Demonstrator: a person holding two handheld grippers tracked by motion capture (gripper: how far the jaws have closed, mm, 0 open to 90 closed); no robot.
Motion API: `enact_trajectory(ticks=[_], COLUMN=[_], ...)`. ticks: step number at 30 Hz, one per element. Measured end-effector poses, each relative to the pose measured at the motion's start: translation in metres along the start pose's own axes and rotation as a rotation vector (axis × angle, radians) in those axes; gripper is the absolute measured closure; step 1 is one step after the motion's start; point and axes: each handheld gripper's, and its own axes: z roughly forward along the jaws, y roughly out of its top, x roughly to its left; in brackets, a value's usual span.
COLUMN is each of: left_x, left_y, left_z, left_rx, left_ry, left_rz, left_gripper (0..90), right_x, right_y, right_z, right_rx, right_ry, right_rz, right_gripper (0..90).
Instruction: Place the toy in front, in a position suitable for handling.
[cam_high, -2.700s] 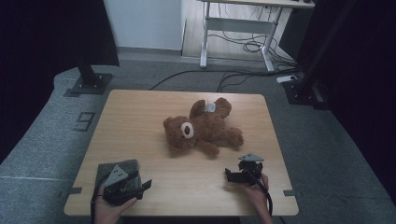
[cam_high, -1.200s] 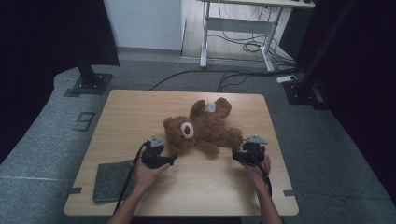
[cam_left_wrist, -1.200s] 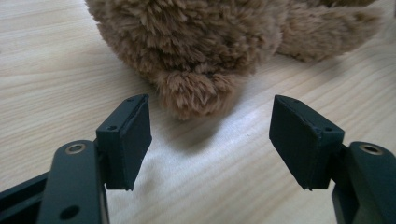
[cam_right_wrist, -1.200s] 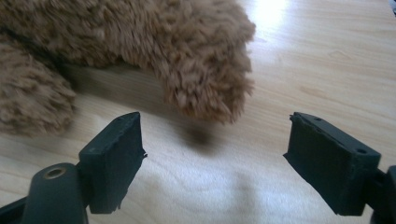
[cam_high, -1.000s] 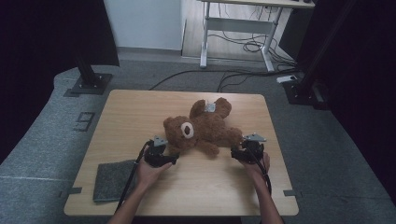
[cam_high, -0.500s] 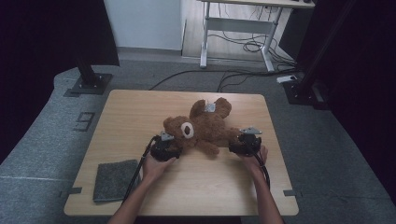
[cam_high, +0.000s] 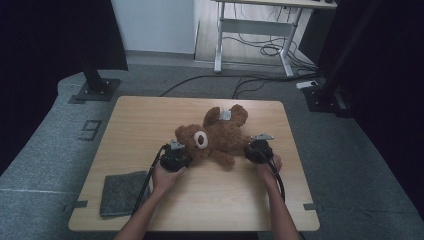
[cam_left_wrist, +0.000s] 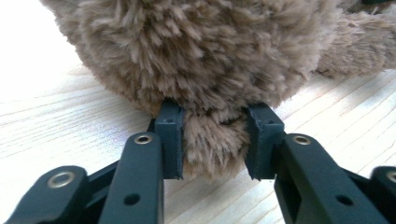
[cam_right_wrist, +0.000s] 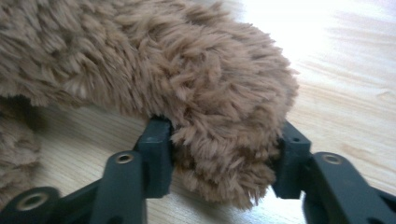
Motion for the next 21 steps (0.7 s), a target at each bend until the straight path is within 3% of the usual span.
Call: enact_trajectory(ticks=[5, 11, 16, 21], left_x=[0.001, -0.001, 0.005, 0.009], left_y=[0.000, 0.004, 0.014, 0.018], left_z=[-0.001, -0.009, -0.027, -0.044], left_rx=[-0.006, -0.068, -0.100, -0.123], left_ry=[-0.005, 0.012, -0.005, -0.025], left_rz=[-0.013, -0.006, -0.009, -0.013], left_gripper=[69.4, 73.8, 75.1, 75.9], right_x=[0.000, -0.002, -0.001, 0.004], right_y=[0.000, -0.001, 0.006, 0.008], right_z=[-0.001, -0.007, -0.028, -0.048], right_rx=[-0.024, -0.092, -0.193, -0.251], right_ry=[0.019, 0.027, 0.032, 0.049], right_rz=[-0.006, 0.015, 0.015, 0.006], right_gripper=[65.1, 70.1, 71.9, 72.4])
